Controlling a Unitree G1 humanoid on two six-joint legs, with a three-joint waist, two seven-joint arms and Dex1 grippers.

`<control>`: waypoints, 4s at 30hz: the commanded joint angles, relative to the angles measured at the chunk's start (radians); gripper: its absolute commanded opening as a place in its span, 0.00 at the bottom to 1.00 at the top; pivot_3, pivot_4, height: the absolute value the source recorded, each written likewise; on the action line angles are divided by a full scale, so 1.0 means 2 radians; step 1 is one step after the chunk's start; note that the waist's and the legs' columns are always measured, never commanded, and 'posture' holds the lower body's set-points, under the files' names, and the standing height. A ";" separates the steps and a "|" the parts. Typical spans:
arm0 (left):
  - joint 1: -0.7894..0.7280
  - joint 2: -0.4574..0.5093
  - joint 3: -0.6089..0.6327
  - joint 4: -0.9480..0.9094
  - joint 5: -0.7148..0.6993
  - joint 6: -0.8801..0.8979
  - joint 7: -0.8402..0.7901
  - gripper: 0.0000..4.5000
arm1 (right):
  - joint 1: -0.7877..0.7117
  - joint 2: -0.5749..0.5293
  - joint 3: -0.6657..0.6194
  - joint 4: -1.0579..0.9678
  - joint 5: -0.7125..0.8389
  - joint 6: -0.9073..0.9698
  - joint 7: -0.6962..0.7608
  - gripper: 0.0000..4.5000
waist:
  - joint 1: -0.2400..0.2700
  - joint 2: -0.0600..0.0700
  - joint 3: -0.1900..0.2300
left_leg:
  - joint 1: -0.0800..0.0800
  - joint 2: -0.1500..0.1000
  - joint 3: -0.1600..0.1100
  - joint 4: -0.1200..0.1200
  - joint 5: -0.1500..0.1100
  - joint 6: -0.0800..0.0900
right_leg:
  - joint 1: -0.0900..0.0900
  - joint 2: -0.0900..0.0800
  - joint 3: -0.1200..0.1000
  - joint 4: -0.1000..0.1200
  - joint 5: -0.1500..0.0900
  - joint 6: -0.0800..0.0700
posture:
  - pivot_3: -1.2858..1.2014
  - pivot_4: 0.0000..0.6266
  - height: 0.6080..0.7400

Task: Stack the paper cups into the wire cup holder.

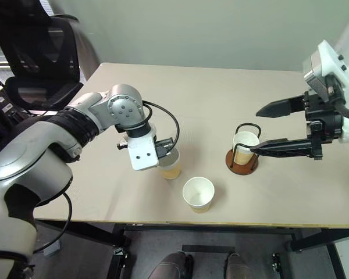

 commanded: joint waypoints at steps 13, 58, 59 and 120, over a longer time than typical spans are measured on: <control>-0.098 -0.069 0.108 0.100 0.024 0.007 -0.014 0.01 | 0.048 -0.049 -0.042 0.038 -0.042 -0.076 0.043 1.00 | 0.000 0.000 0.000 | 0.000 0.001 0.002 0.000 -0.001 0.001 | 0.000 0.000 0.001 0.000 -0.001 0.001 | 0.52 0.24 1.00; -0.161 -0.259 0.295 0.179 0.109 0.135 0.020 0.01 | -0.040 -0.096 0.002 0.142 -0.139 -0.114 0.112 1.00 | 0.003 0.000 0.000 | 0.001 0.001 0.005 0.002 -0.005 -0.001 | 0.001 -0.001 0.002 0.000 -0.003 0.009 | 0.52 0.24 1.00; -0.160 -0.262 0.297 0.180 0.116 0.135 0.027 0.01 | -0.041 -0.095 0.003 0.141 -0.140 -0.113 0.112 1.00 | 0.003 0.000 0.000 | 0.001 0.001 0.005 0.002 -0.005 -0.001 | 0.001 -0.001 0.002 0.000 -0.003 0.009 | 0.52 0.24 1.00; -0.127 -0.299 0.339 0.194 0.247 0.156 0.126 0.01 | -0.017 -0.093 -0.020 0.117 -0.127 -0.098 0.095 1.00 | 0.003 0.000 0.000 | 0.002 0.001 0.005 0.003 -0.005 0.000 | 0.002 -0.001 0.002 0.001 -0.003 0.009 | 0.52 0.24 1.00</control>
